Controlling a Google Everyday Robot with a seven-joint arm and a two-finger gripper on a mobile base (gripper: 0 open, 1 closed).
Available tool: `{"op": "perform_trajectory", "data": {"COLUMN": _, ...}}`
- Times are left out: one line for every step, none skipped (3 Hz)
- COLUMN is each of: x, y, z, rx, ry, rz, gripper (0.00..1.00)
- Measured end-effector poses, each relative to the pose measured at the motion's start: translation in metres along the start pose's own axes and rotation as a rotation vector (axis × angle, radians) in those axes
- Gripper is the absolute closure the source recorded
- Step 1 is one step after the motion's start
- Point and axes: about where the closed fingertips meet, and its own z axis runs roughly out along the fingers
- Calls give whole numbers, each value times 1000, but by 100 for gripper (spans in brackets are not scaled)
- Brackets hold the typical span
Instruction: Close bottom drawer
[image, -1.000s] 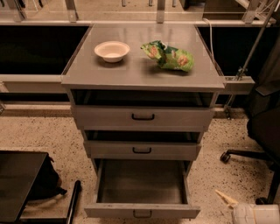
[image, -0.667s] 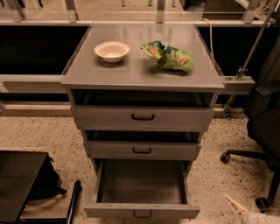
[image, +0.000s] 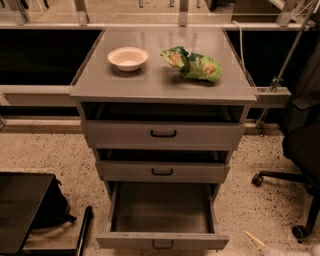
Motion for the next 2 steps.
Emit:
{"op": "perform_trajectory", "data": {"x": 24, "y": -12, "z": 33, "rx": -99, "ry": 94, "rz": 17, "gripper": 0}}
{"op": "perform_trajectory", "data": {"x": 45, "y": -3, "z": 50, "rx": -165, "ry": 133, "rz": 64, "gripper": 0}}
